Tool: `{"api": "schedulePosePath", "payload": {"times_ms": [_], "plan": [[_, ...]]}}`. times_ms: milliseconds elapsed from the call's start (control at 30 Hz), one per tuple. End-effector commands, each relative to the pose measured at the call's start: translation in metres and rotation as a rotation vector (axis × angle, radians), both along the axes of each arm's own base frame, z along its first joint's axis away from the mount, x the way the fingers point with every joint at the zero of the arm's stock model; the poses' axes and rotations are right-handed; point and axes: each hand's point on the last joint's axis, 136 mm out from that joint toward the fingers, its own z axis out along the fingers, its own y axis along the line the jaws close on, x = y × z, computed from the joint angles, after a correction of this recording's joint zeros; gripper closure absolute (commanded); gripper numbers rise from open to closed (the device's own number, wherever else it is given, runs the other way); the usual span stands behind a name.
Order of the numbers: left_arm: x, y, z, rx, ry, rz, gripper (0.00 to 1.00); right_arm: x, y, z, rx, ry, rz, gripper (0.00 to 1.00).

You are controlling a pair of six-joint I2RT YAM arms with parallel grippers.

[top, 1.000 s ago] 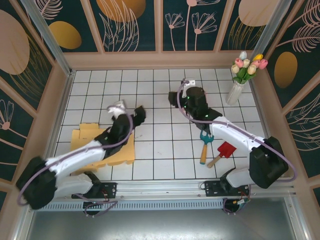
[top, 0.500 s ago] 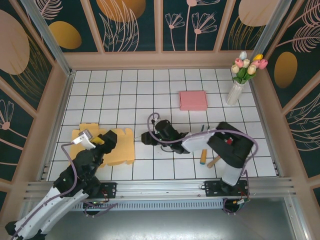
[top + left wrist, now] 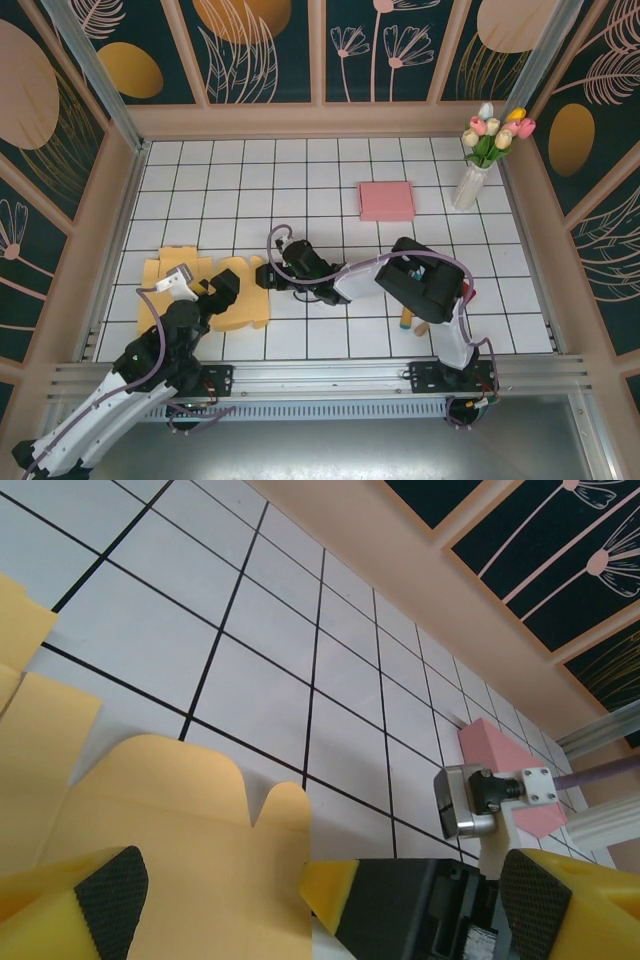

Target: Fold the paper box

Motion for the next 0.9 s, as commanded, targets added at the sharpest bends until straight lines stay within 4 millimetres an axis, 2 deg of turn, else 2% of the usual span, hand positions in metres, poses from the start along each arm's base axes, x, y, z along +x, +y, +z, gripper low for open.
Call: {"api": "schedulePosePath", "payload": {"times_ms": [0,167,233,333,367,467,567,667,767,867], "plan": [[-0.001,0.003,-0.005,0.005,0.012,0.018,0.07,-0.008,0.017,-0.003,0.031,0.038,0.035,0.50],[0.000,0.005,-0.006,0.008,0.013,0.026,0.07,-0.014,0.032,-0.003,0.020,0.030,0.057,0.55],[0.000,0.005,-0.006,0.007,0.013,0.027,0.07,-0.014,0.033,0.000,0.025,0.021,0.056,0.65],[0.000,0.005,-0.008,0.009,0.016,0.025,0.07,-0.011,0.029,0.007,0.048,0.000,0.033,0.92],[-0.001,0.005,-0.007,0.007,0.016,0.026,0.07,-0.010,0.026,0.010,0.059,-0.007,0.020,0.97],[0.000,0.005,-0.008,0.008,0.018,0.025,0.07,-0.004,0.012,0.027,0.101,-0.047,-0.044,1.00],[0.000,0.004,-0.009,0.009,0.020,0.022,0.07,-0.001,-0.013,0.049,0.148,-0.098,-0.123,1.00],[-0.001,0.001,-0.010,0.007,0.023,0.006,0.07,0.005,-0.054,0.065,0.168,-0.133,-0.269,1.00],[0.000,-0.001,-0.011,0.008,0.026,-0.001,0.07,0.006,-0.110,0.065,0.193,-0.116,-0.463,1.00],[0.001,-0.007,-0.017,0.015,0.042,-0.018,0.07,0.001,-0.168,0.049,0.197,-0.067,-0.654,1.00]]}}
